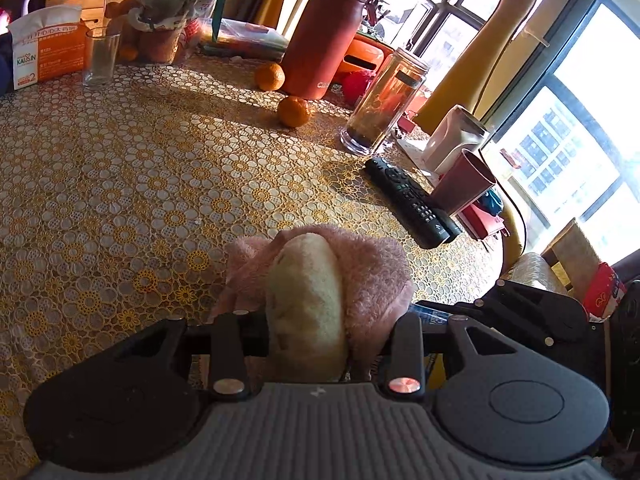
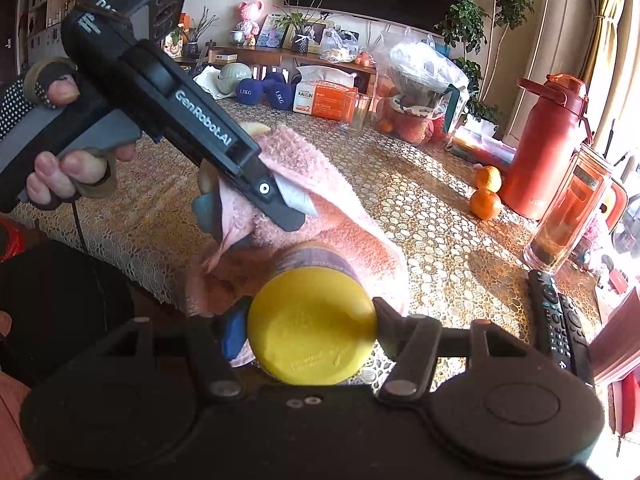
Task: Organize objects
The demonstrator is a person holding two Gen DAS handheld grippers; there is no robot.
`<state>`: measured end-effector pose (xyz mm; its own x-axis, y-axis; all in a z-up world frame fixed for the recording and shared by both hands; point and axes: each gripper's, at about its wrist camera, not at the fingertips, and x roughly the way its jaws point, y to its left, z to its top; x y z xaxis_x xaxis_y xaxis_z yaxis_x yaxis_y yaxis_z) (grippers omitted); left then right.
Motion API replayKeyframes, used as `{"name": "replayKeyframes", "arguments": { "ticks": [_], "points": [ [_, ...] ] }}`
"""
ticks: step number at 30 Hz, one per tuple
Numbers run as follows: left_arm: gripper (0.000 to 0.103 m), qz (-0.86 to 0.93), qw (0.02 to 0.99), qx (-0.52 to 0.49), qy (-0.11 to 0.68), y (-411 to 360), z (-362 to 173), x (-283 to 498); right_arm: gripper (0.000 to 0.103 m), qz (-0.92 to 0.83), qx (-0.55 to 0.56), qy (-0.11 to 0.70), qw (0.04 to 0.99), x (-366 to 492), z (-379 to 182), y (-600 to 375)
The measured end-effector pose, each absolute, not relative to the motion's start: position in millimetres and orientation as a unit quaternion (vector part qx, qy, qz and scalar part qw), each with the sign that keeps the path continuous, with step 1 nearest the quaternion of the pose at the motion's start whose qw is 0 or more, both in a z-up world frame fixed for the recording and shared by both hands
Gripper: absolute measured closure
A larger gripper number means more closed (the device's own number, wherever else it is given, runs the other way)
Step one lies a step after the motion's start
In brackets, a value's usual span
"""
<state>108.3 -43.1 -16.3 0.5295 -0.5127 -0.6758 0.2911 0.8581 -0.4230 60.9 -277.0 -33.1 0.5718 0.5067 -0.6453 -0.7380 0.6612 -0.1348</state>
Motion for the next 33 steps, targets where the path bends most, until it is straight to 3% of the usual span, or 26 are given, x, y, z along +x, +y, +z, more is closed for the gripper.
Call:
{"name": "replayKeyframes", "arguments": {
  "ticks": [12,33],
  "points": [
    [0.065,-0.33,0.853,-0.125,0.384,-82,28,85,0.042,0.361,-0.203,0.286,0.864,64,-31,-272],
    [0.065,-0.241,0.85,-0.159,0.441,-55,-29,145,0.042,0.371,-0.189,0.274,0.867,68,-27,-273]
  ]
}}
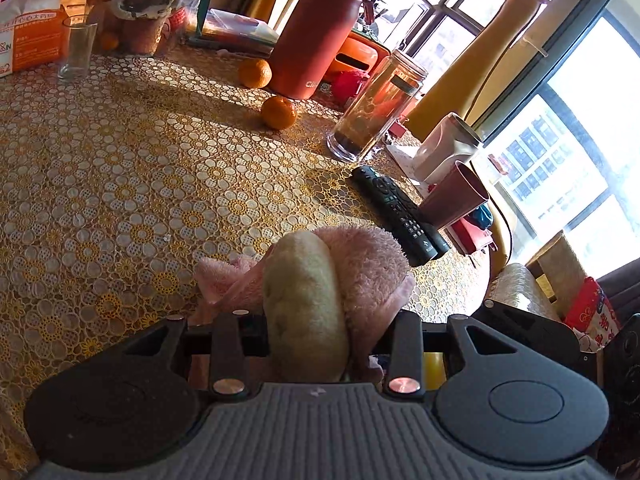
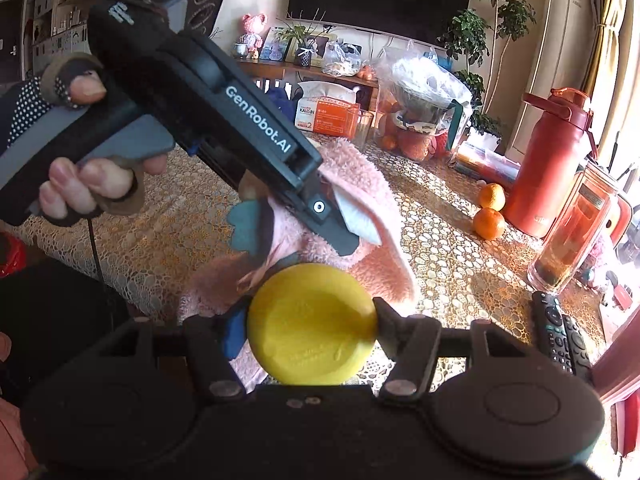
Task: Organize objects
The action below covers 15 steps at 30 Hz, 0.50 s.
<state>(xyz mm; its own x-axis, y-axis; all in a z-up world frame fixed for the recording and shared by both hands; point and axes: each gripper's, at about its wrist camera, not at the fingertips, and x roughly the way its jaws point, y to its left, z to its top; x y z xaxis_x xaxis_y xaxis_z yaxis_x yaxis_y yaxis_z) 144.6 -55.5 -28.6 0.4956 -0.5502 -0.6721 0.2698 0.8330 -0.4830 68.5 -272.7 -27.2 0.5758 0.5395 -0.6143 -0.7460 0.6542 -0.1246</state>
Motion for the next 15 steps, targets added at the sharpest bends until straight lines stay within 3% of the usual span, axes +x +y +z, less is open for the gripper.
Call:
{"name": "replayKeyframes", "arguments": {
  "ticks": [15],
  "points": [
    [0.065,-0.194,0.859,-0.122,0.458,-37,-52,146,0.042,0.369,-0.178,0.28,0.868,62,-31,-283]
  ]
}}
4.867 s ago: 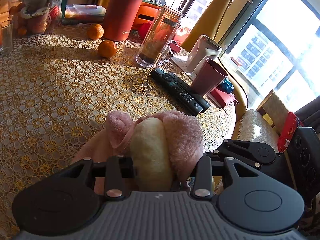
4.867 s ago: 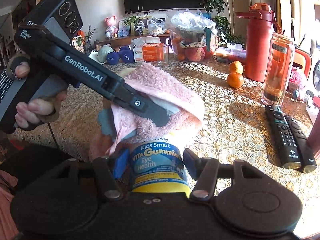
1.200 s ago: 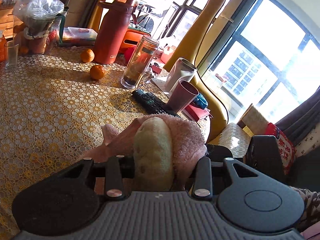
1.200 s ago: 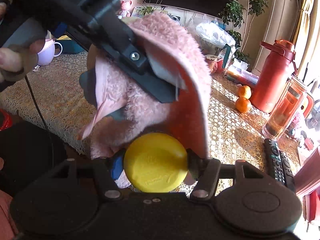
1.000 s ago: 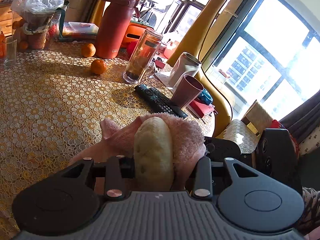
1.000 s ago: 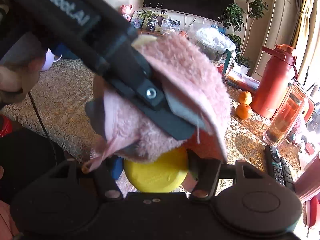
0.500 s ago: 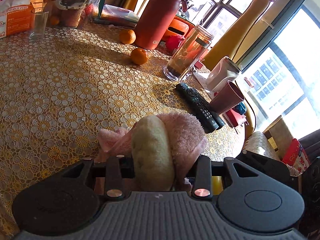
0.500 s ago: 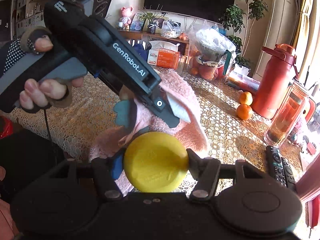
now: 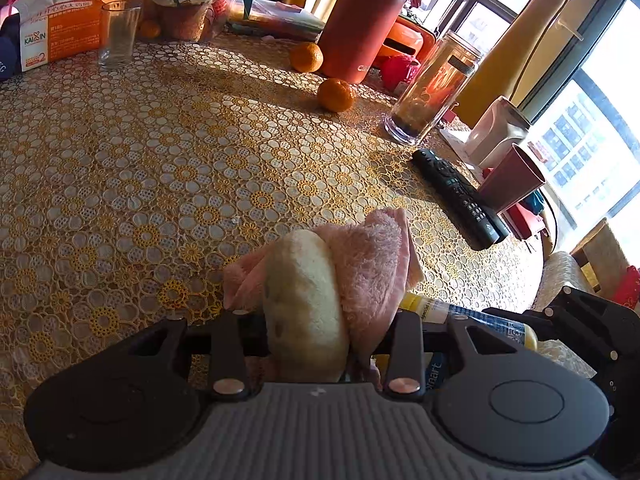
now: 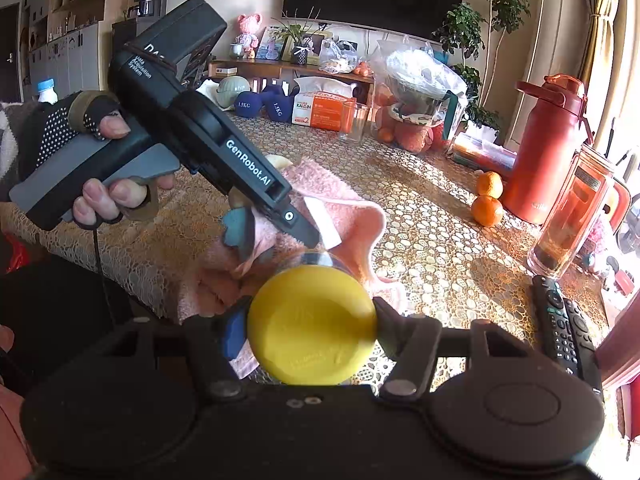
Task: Organize objects
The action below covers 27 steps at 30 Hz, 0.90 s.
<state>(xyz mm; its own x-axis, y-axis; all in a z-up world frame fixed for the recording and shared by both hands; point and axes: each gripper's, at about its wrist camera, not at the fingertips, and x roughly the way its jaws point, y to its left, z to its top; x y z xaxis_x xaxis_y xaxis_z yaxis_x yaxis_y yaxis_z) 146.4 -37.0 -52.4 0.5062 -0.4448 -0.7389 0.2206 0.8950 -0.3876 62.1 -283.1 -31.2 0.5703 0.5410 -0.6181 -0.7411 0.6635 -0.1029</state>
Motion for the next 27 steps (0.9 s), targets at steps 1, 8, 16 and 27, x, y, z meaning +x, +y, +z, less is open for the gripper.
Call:
{"name": "replayKeyframes", "arguments": {
  "ticks": [1,8,16,27],
  "points": [
    [0.065,-0.193,0.86,-0.121,0.457,-36,-51,144,0.042,0.369,-0.179,0.28,0.868,62,-31,-283],
    [0.065,-0.217,0.868,-0.11,0.433,-43,-24,120,0.042,0.369,-0.19,0.28,0.866,61,-28,-280],
    [0.065,-0.284,0.87,-0.115,0.386,-61,21,95,0.042,0.369,-0.195,0.279,0.865,62,-27,-277],
    [0.065,-0.331,0.857,-0.107,0.38,-96,27,95,0.042,0.371,-0.2,0.278,0.864,71,-25,-275]
  ]
}}
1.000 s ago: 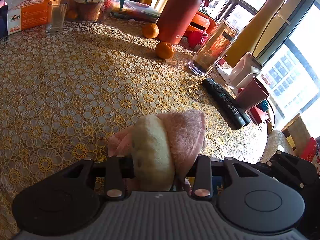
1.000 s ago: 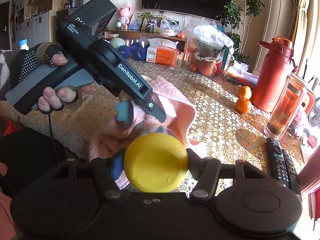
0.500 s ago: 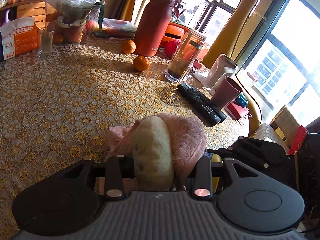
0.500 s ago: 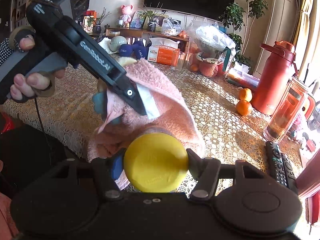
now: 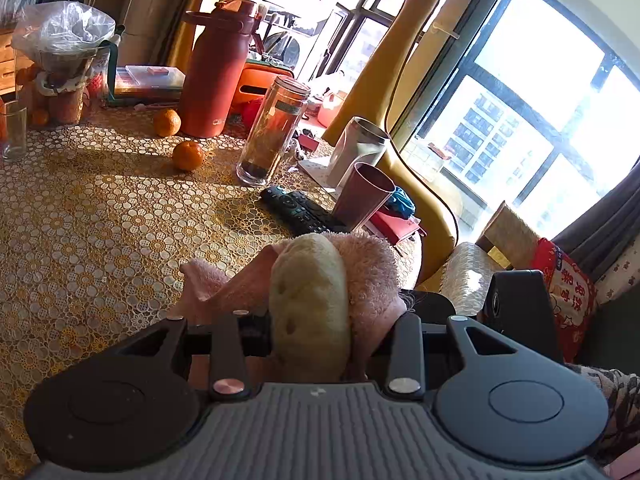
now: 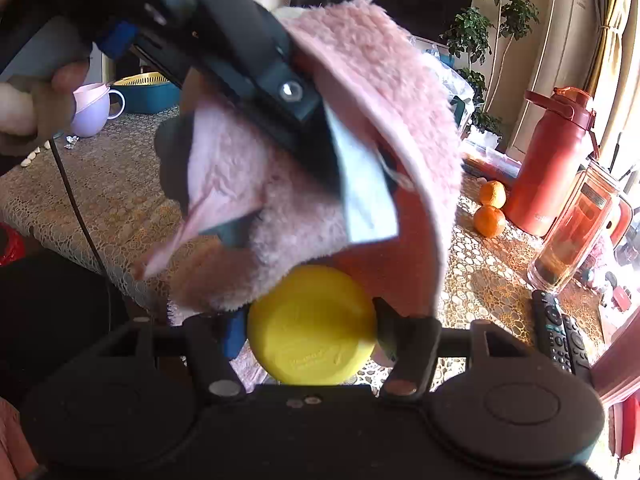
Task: Organize objects
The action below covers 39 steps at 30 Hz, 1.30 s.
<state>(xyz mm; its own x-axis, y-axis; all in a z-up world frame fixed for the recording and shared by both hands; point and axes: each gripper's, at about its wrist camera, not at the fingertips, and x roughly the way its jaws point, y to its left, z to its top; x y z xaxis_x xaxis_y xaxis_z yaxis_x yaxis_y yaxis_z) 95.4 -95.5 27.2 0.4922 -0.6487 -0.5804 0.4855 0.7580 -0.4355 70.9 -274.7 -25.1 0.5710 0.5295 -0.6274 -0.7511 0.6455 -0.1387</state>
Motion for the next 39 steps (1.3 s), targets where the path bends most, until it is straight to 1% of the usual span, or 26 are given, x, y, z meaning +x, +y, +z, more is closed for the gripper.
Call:
{"name": "replayKeyframes", "arguments": {
  "ticks": [4,21,29,35,39],
  "points": [
    [0.065,-0.314,0.855,-0.114,0.397,-94,13,107,0.042,0.374,-0.201,0.273,0.863,75,-23,-275],
    [0.065,-0.252,0.857,-0.136,0.428,-64,-25,145,0.042,0.385,-0.199,0.274,0.859,87,-22,-275],
    [0.065,-0.216,0.865,-0.13,0.435,-48,-40,153,0.042,0.386,-0.199,0.27,0.86,85,-22,-272],
    [0.065,-0.181,0.864,-0.113,0.456,-34,-60,155,0.042,0.385,-0.197,0.268,0.861,88,-21,-268],
    [0.065,-0.161,0.874,-0.104,0.446,-27,-62,151,0.042,0.384,-0.194,0.268,0.862,90,-20,-267]
  ]
}}
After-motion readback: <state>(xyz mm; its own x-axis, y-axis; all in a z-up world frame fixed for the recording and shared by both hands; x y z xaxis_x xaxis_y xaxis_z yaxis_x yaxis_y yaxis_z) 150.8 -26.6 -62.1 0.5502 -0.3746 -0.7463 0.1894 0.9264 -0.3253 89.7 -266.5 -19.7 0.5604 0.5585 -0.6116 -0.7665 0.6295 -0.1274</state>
